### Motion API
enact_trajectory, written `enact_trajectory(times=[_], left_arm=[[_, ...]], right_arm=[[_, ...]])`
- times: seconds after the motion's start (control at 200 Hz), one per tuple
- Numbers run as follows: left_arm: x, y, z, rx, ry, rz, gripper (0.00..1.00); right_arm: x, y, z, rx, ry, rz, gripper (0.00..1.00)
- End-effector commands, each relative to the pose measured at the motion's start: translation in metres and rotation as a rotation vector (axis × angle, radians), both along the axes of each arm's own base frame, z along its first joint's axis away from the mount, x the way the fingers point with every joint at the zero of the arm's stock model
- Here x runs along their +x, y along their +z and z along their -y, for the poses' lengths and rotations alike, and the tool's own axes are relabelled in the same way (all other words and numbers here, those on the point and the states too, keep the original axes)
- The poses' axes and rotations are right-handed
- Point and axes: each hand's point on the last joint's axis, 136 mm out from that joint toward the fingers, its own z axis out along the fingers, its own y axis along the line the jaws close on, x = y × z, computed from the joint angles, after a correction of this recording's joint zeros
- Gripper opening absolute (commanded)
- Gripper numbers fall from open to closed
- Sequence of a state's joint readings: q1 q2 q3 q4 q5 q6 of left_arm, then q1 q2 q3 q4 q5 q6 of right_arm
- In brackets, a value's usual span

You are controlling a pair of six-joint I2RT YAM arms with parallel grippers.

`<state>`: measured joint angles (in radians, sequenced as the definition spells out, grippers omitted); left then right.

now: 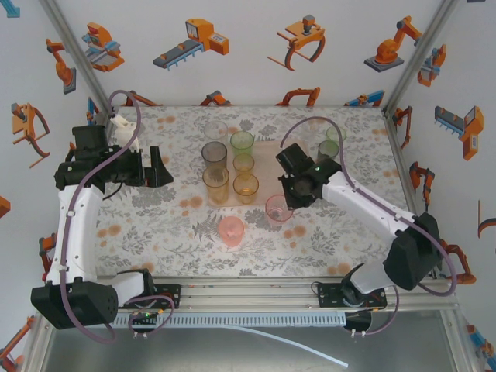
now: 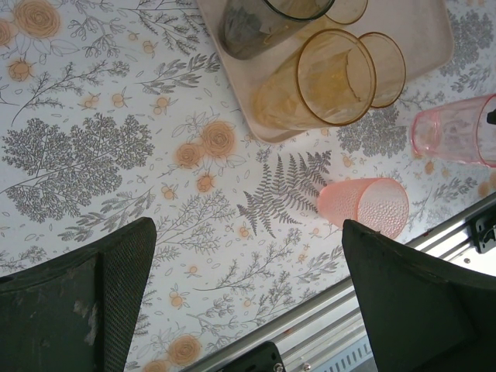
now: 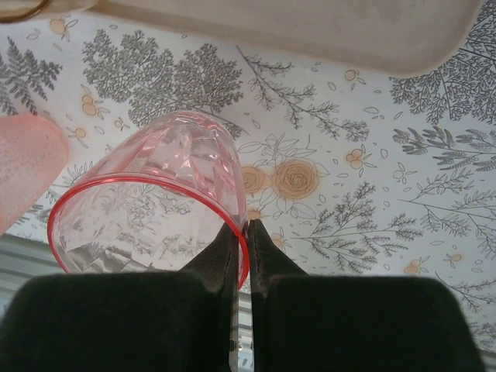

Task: Place the glasses into the tray

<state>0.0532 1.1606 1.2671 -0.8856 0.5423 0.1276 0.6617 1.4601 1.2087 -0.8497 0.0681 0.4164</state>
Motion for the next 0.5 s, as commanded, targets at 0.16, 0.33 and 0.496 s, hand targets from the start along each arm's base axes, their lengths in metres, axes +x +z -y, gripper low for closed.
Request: enact_trajectory(times=[0.16, 0.33, 0.496], left_arm=[[0.004, 0.001, -0.001, -0.003, -0.001, 0.007, 0.97], [0.004, 0.0, 0.0, -0.009, -0.007, 0.002, 0.97], [0.003, -0.001, 0.003, -0.018, -0.025, -0.006, 0.97]], right_arm=[[0.053, 0.018, 0.008, 0.038, -0.071, 0.065, 0.07], [0.092, 0.024, 0.011, 0.048, -0.105, 0.1, 0.07], [0.133, 0.027, 0.009, 0.043, -0.123, 0.136, 0.07]])
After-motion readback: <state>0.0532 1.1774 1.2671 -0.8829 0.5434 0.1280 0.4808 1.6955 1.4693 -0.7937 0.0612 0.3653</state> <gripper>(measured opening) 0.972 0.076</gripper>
